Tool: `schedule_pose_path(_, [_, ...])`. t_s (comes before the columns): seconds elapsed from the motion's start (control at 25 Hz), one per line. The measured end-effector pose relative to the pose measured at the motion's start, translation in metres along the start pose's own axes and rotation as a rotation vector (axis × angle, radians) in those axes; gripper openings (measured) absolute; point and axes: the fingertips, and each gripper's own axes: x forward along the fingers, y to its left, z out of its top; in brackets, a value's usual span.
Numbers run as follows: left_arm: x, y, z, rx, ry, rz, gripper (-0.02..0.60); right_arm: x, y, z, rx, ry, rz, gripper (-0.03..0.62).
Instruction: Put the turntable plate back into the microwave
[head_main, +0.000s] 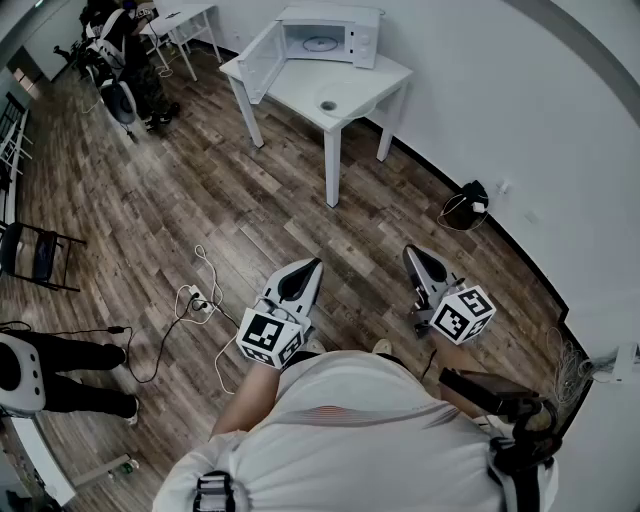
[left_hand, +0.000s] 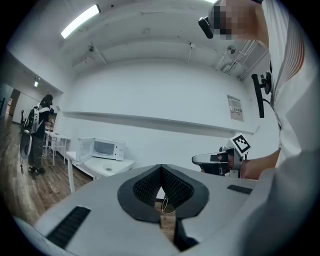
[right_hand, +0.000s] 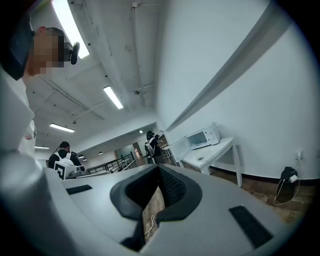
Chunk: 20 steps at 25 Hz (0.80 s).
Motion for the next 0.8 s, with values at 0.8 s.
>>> schedule_pose_path(0.8, [-0.032, 0.096, -0.008, -0.072, -0.039, 0.026, 0.011, 0.093, 0.038, -0.009, -0.069, 0.059, 0.021, 0.005])
